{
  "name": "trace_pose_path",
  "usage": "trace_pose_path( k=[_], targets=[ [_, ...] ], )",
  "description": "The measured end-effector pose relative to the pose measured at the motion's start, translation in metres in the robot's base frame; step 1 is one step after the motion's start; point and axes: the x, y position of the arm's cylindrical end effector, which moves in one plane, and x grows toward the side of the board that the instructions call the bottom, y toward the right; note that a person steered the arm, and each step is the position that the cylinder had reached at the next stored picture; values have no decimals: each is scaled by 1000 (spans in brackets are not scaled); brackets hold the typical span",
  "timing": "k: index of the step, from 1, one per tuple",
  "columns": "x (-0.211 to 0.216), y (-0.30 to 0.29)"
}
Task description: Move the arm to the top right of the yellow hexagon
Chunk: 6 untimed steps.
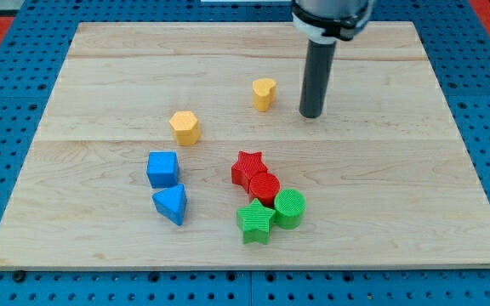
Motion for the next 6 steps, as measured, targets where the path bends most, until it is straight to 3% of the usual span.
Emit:
trace_pose_path(
  k=[2,3,4,5,6],
  targets=[
    [-11,58],
    [-14,-3],
    [-51,-5],
    [-36,-47],
    [1,-139]
  ],
)
